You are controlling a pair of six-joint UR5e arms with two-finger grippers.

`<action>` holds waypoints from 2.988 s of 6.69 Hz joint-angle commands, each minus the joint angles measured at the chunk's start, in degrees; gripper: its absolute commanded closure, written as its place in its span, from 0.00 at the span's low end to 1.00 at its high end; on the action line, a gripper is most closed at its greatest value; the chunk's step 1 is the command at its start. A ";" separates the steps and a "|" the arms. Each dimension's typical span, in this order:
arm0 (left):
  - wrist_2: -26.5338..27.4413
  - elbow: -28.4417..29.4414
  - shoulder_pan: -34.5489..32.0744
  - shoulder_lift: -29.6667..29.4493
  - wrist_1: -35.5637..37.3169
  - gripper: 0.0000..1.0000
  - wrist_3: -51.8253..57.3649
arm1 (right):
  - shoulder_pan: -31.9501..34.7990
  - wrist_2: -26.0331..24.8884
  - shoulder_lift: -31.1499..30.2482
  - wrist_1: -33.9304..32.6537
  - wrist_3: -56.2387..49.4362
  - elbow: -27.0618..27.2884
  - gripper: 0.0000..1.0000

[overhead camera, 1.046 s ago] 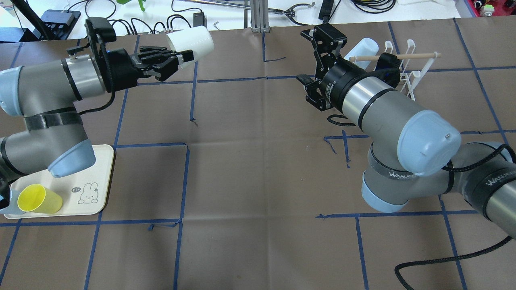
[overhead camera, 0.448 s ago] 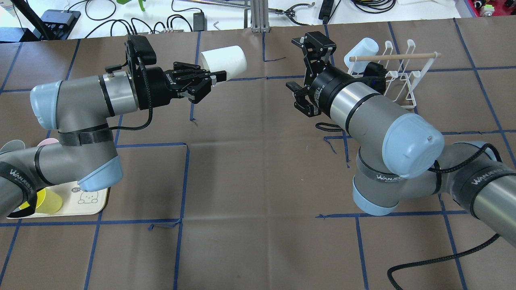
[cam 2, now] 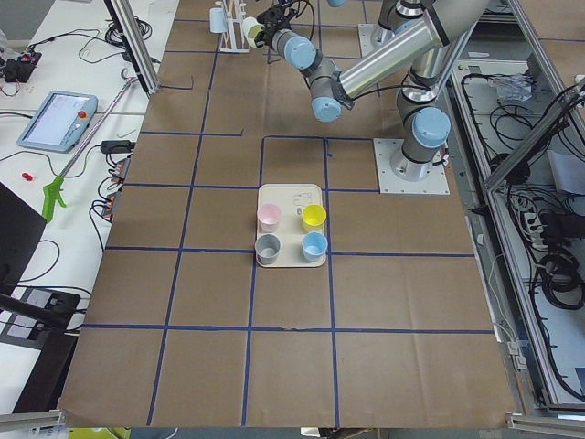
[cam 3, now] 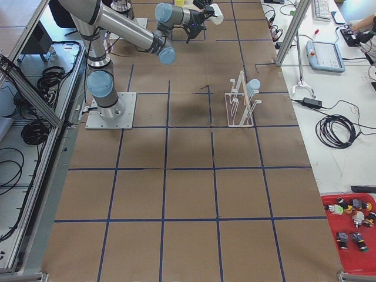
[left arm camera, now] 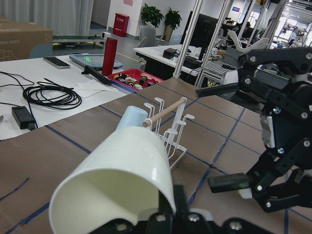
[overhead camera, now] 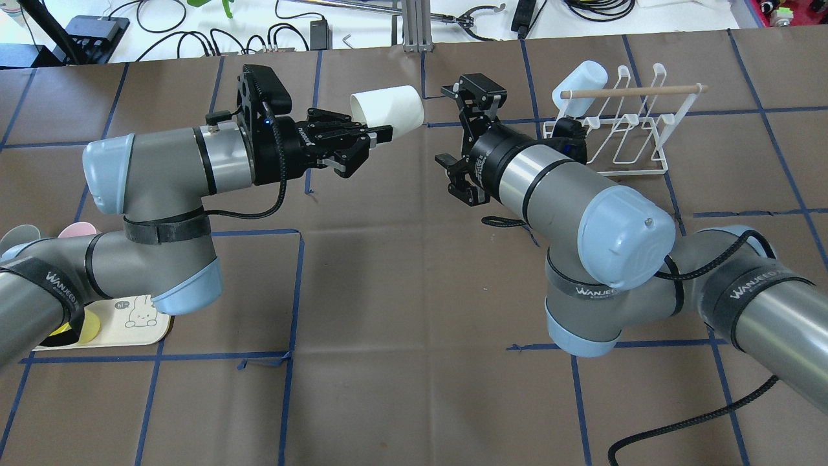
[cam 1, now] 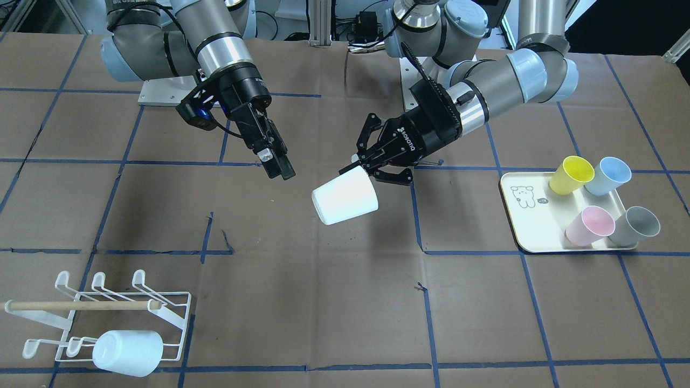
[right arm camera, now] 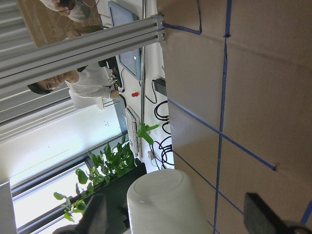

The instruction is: Transfer IKEA cup to right arm and place on rack

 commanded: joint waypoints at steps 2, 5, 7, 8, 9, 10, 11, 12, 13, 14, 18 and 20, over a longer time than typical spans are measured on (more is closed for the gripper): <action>0.14 -0.04 -0.16 0.12 0.52 0.97 -0.50 | 1.72 -0.92 1.08 5.19 0.38 -3.22 0.01; 0.14 -0.04 -0.16 0.21 0.52 0.97 -0.50 | 3.40 -1.10 5.04 5.29 -0.93 -8.24 0.01; 0.14 0.04 -0.16 0.21 0.52 0.97 -0.50 | 3.48 -1.01 6.44 5.64 -6.81 -9.74 0.03; 0.14 0.04 -0.16 0.21 0.52 0.97 -0.50 | 3.57 -1.01 7.23 5.64 -6.83 -10.27 0.03; 0.14 0.04 -0.16 0.21 0.52 0.97 -0.50 | 4.09 -1.01 7.33 5.64 -6.74 -10.27 0.04; 0.14 0.04 -0.16 0.21 0.52 0.96 -0.50 | 4.19 -1.01 7.41 5.64 -6.65 -10.27 0.04; 0.14 0.04 -0.16 0.21 0.52 0.96 -0.50 | 4.36 -1.01 7.76 5.64 -6.56 -10.36 0.04; 0.14 0.04 -0.16 0.21 0.52 0.96 -0.50 | 4.71 -1.01 7.77 5.64 -6.48 -10.45 0.06; 0.14 0.04 -0.16 0.21 0.52 0.96 -0.50 | 4.71 -0.92 7.77 5.64 -6.47 -10.54 0.07; 0.14 0.04 -0.16 0.21 0.60 0.96 -0.50 | 4.71 -0.92 7.77 5.64 -6.47 -10.71 0.15; 0.23 0.13 -0.16 0.21 0.69 0.84 -0.50 | 4.71 -0.31 7.77 5.64 -6.74 -10.89 0.54; 2.07 1.01 0.10 0.47 0.52 0.27 -4.68 | 4.63 -0.31 7.77 5.64 -6.74 -10.89 0.58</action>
